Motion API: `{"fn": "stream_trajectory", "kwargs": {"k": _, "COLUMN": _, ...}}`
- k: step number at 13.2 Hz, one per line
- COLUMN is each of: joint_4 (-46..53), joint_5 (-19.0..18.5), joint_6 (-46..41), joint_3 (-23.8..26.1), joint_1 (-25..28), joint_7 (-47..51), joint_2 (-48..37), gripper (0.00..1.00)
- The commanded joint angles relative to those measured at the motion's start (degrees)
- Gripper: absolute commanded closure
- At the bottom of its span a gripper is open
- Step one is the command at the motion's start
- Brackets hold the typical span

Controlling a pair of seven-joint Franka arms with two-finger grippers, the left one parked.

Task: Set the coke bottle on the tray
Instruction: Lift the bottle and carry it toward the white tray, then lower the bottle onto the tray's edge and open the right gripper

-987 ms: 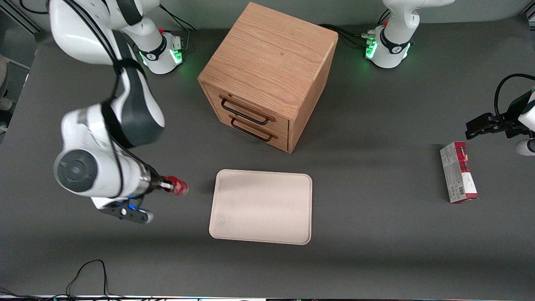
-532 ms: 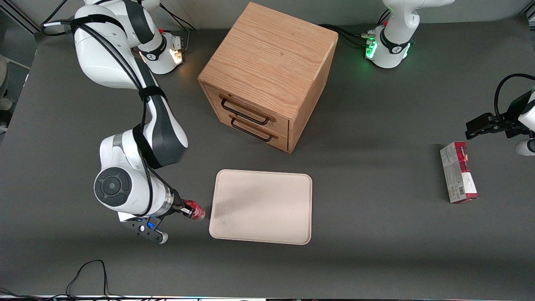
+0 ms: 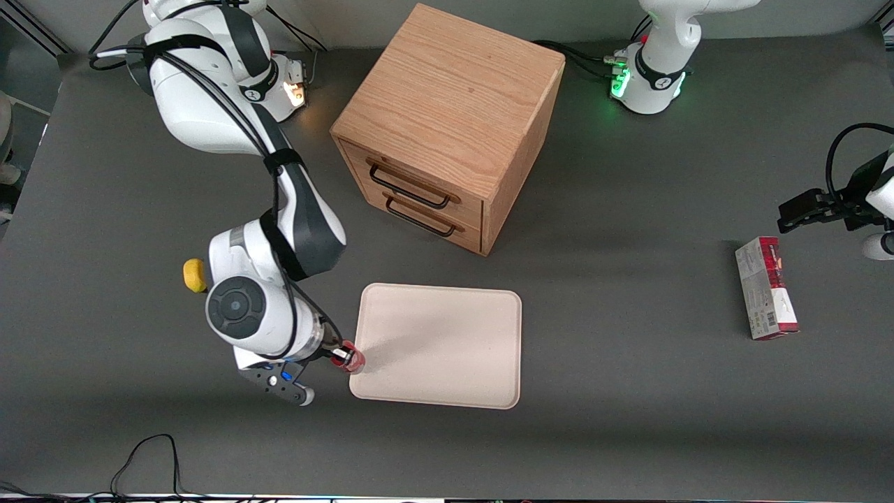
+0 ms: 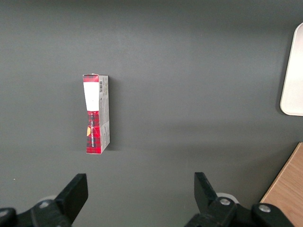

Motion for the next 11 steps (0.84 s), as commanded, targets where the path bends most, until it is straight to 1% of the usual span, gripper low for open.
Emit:
{"fn": "stream_trajectory", "kwargs": {"k": 1, "joint_4": 2.9, "joint_5": 0.2, "joint_6": 0.5, "joint_3": -0.2, "joint_1": 1.0, "joint_7": 1.8, "joint_2": 1.4, "gripper": 1.00}}
{"fn": "stream_trajectory", "kwargs": {"k": 11, "joint_4": 2.6, "joint_5": 0.3, "joint_6": 3.7, "joint_3": 0.0, "joint_1": 1.2, "joint_7": 1.8, "joint_2": 2.3, "gripper": 1.00}}
